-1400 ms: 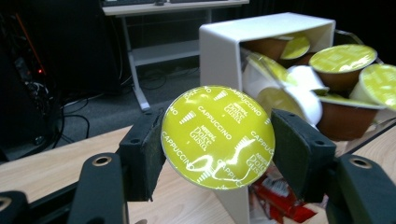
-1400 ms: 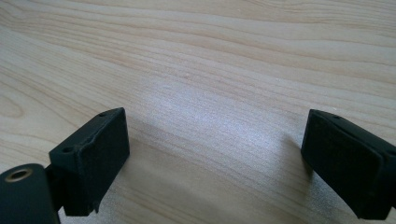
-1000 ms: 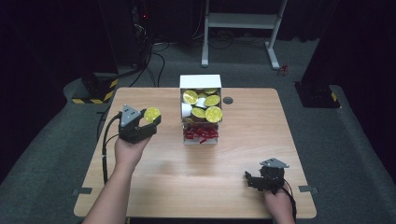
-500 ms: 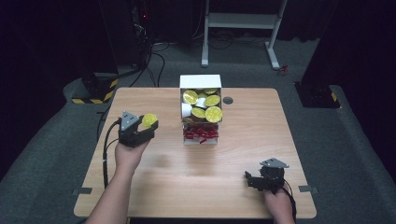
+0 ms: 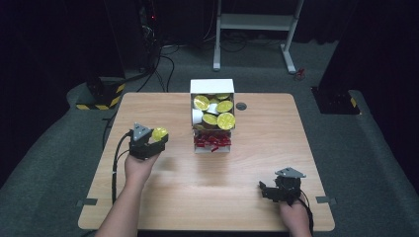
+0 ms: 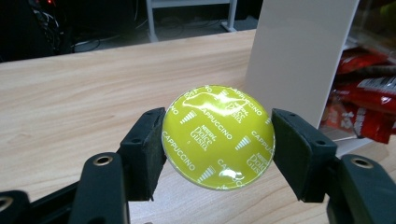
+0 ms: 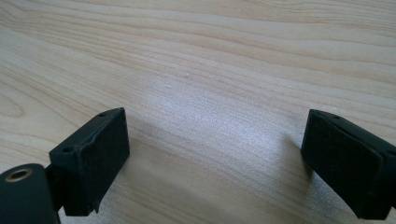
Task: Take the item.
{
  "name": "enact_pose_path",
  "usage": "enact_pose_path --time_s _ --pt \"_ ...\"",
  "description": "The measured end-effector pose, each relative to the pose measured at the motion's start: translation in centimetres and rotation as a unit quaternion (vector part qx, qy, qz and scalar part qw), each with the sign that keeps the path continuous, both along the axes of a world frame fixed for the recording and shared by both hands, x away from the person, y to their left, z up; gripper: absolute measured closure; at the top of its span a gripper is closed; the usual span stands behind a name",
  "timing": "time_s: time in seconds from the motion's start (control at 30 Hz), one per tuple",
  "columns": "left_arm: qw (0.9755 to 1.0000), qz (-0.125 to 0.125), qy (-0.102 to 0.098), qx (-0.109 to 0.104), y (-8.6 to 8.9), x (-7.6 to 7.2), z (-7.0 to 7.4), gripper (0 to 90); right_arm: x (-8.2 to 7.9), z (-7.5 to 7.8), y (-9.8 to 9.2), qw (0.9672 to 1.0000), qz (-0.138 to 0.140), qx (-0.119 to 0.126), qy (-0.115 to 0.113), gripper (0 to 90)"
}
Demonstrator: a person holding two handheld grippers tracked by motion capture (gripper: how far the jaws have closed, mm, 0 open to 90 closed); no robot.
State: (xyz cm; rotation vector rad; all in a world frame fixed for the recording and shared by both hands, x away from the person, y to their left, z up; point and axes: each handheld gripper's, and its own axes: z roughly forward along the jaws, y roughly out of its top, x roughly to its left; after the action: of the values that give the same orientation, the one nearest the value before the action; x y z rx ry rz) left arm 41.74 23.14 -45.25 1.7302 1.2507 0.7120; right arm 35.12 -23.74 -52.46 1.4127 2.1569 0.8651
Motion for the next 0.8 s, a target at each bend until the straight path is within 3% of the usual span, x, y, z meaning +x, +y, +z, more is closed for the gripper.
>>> enact_pose_path --time_s 0.27,0.6,0.8 --pt "0.9994 0.0 0.032 0.01 -0.3 0.8 -1.8 38.1 0.0 0.0 0.0 1.0 0.0 0.0 0.0 7.6" --pt "0.9987 0.004 0.05 0.01 -1.0 2.0 -3.4 38.1 0.0 0.0 0.0 1.0 0.0 0.0 0.0 7.7" --pt "0.9979 0.01 0.059 0.025 -1.0 3.0 -3.9 38.1 0.0 0.0 0.0 1.0 0.0 0.0 0.0 7.6"
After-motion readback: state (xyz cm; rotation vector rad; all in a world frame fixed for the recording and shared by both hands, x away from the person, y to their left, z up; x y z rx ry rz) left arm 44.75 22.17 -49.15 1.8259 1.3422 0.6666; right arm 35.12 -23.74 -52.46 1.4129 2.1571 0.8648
